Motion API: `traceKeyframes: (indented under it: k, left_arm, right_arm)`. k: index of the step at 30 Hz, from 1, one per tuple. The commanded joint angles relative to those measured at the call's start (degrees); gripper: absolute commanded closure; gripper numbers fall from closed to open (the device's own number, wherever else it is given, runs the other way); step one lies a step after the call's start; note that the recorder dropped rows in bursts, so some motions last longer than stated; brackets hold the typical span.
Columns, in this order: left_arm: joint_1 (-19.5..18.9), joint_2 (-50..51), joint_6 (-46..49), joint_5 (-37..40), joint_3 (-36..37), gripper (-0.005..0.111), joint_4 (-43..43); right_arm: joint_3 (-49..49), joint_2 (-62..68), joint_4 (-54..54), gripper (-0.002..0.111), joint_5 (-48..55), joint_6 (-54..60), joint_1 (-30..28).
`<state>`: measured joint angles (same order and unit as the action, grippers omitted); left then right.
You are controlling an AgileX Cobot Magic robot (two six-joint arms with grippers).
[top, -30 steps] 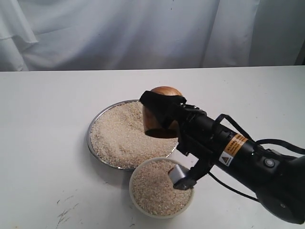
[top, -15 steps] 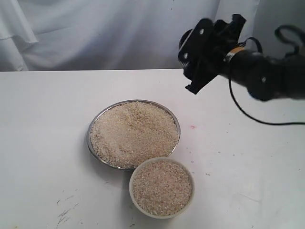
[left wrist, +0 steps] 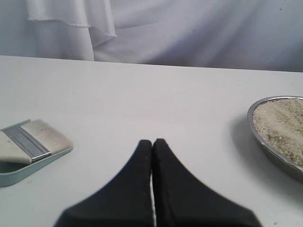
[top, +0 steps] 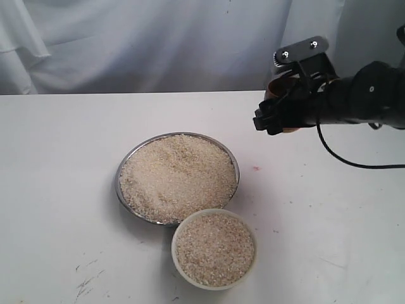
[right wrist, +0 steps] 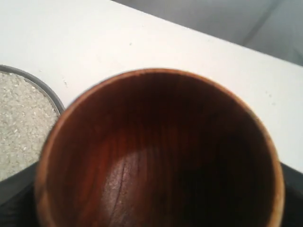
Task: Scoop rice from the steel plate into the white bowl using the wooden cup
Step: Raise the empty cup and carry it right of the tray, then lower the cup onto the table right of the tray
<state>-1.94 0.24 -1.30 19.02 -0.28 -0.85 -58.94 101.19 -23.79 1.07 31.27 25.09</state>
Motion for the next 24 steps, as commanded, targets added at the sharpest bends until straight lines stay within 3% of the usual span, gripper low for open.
traceKeyframes:
  k: [1,9,16,24]
  left_arm:
    - [-0.11,-0.24,-0.05,-0.76,0.28,0.107,-0.09]
    - [-0.11,-0.24,-0.05,-0.76,0.28,0.107,-0.09]
    - [-0.11,-0.24,-0.05,-0.76,0.28,0.107,-0.09]
    - [-0.11,-0.24,-0.05,-0.76,0.28,0.107,-0.09]
  right_arm:
    - [3.05,1.28,-2.84,0.108,-5.94,-3.00,-0.10]
    - [3.16,8.32,-1.27,0.108,-14.74,-16.81,-0.10]
    - [3.05,13.35,9.94,0.108,-11.05,-27.53,-0.10]
    - [3.05,14.91,10.06,0.108,-9.87,-27.30,-0.10]
